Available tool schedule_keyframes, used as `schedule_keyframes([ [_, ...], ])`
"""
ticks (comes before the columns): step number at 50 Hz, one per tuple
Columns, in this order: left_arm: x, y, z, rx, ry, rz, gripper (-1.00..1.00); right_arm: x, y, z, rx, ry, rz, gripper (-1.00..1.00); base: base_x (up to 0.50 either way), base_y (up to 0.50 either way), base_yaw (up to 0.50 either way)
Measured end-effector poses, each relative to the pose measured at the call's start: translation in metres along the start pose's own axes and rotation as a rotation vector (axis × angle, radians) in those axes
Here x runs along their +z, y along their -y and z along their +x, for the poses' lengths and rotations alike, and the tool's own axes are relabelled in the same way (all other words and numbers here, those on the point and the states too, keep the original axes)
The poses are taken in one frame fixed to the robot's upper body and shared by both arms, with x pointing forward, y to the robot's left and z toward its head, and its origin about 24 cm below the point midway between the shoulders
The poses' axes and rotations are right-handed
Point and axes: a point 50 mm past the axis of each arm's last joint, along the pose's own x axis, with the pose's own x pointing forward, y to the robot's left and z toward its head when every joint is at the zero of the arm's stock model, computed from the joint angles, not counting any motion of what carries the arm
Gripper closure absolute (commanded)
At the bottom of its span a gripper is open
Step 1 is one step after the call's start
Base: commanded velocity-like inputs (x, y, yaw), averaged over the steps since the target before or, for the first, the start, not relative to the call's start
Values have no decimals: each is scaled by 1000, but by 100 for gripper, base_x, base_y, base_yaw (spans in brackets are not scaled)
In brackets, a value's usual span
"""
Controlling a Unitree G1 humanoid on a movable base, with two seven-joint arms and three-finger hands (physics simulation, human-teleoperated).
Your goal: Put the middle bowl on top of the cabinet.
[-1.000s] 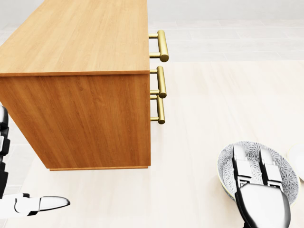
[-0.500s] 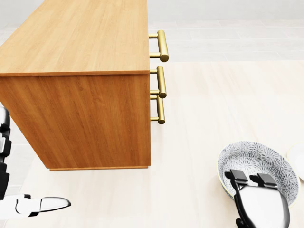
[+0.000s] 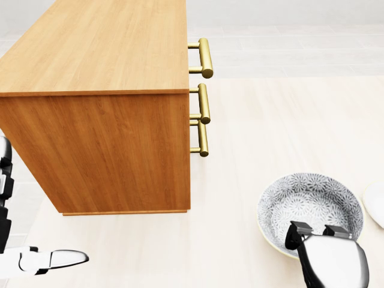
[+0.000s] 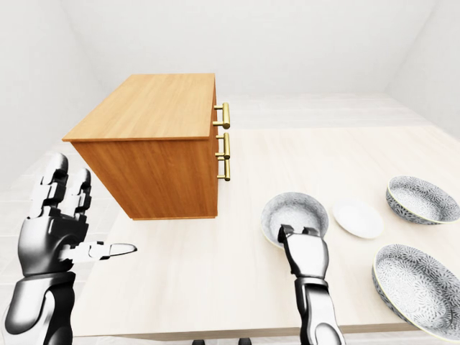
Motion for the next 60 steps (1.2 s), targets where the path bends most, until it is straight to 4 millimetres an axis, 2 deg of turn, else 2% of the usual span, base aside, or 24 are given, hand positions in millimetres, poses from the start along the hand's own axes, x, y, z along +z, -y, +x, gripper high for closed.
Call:
schedule_keyframes([
  [13,1,0,0,2,4,0,-100,-1,3,-2,19,-1,16,99,0,0,0],
  [40,8,-2,-1,3,32,10,-100,-1,24,-2,-14,-5,34,100,0,0,0],
  [60,7,-3,-3,5,26,6,-100,3,78,18,-130,-43,169,100,0,0,0],
])
